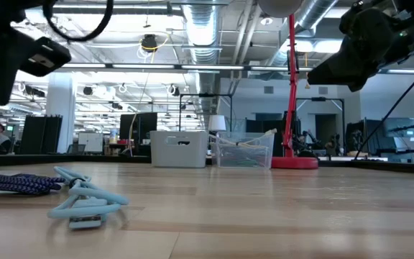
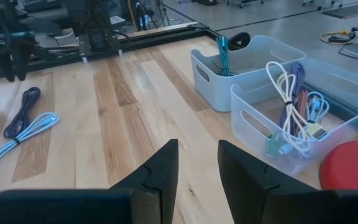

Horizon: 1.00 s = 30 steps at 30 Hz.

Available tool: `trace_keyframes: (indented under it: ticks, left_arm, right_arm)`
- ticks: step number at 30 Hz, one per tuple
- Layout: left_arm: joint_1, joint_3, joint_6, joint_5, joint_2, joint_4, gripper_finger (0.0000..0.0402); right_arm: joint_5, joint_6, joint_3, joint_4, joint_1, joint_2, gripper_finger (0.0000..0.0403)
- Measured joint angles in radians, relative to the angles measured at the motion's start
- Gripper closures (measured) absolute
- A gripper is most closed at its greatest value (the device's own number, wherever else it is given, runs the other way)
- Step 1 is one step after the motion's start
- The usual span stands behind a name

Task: Pick & Place USB Port
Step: Put the purple and black charger cable into the gray bin

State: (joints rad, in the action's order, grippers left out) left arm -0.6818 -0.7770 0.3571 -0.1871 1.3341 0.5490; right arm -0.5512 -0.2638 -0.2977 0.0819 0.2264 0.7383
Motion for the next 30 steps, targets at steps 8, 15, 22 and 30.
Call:
trace_keyframes:
  ticks: [8,15,22,30]
  left_arm:
    - [-0.016,-0.060,0.044,0.002,0.120,0.126,0.0325]
    - [0.011,-0.060,0.122,0.001,0.112,0.087,0.0314]
    - [0.008,-0.060,0.167,0.001,0.114,0.020,0.0281]
    - [0.005,-0.060,0.236,0.009,0.156,-0.009,0.0253]
  right_arm:
    - [-0.003,0.000,0.000,-0.001,0.000,0.000,0.0297]
    - [-0.001,0.000,0.000,-0.016,0.000,0.000,0.0297]
    - [0.000,0.000,0.000,-0.026,0.000,0.000,0.0297]
    - [0.000,0.000,0.000,-0.056,0.000,0.000,0.0297]
